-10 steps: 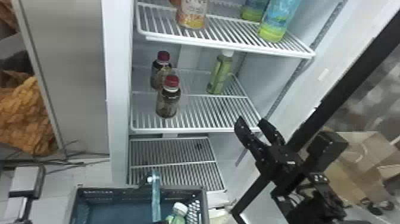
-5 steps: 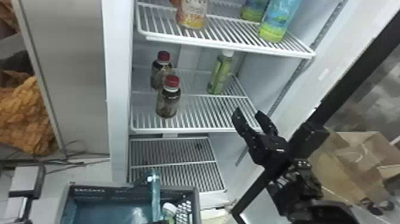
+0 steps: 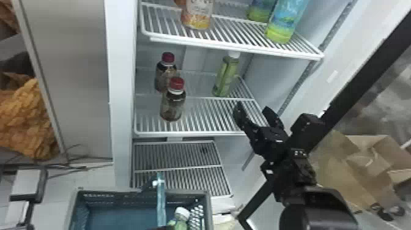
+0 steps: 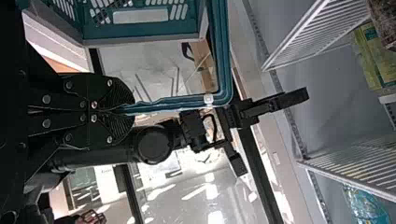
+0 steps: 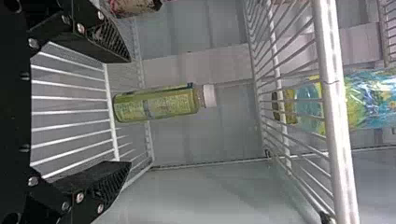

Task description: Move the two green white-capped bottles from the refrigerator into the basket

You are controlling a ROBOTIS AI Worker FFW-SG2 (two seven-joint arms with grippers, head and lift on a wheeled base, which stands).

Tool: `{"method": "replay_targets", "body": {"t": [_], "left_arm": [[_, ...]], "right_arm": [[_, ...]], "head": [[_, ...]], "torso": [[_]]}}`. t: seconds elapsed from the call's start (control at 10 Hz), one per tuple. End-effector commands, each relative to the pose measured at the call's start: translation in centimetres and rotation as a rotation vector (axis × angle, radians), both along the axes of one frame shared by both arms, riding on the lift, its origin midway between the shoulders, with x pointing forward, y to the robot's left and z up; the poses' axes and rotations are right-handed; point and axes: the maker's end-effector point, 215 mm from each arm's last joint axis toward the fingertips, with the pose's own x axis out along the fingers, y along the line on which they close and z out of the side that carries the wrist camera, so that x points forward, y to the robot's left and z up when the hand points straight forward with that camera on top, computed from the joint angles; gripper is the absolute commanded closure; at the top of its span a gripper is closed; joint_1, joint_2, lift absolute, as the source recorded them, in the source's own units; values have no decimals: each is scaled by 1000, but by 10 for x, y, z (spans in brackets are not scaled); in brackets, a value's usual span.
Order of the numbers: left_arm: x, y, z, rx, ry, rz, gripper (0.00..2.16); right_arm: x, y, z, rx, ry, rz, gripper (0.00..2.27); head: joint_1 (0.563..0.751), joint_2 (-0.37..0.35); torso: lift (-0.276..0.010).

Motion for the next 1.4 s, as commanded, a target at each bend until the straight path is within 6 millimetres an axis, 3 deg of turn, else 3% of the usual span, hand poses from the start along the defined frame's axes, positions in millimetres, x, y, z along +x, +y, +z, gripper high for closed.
{"method": "replay_targets", "body": {"t": [0.0, 0.6, 0.9, 1.3], "left_arm": [[1, 0, 0, 0, -1, 0, 1148], [2, -1, 1, -2, -4, 1, 1147], [2, -1, 3, -6, -6, 0, 1147], [6, -3, 6, -8, -17, 2, 1148]], "right_arm": [[14, 1, -4, 2, -2, 2, 208], [63, 1, 5, -5, -42, -2, 88], [83, 10, 1, 10, -31, 10, 50], [114, 7, -1, 26, -20, -2, 50]], "head": [[695, -350], [695, -350], [695, -350], [695, -350]], "torso": [[-263], [-263], [-263], [-263]]}}
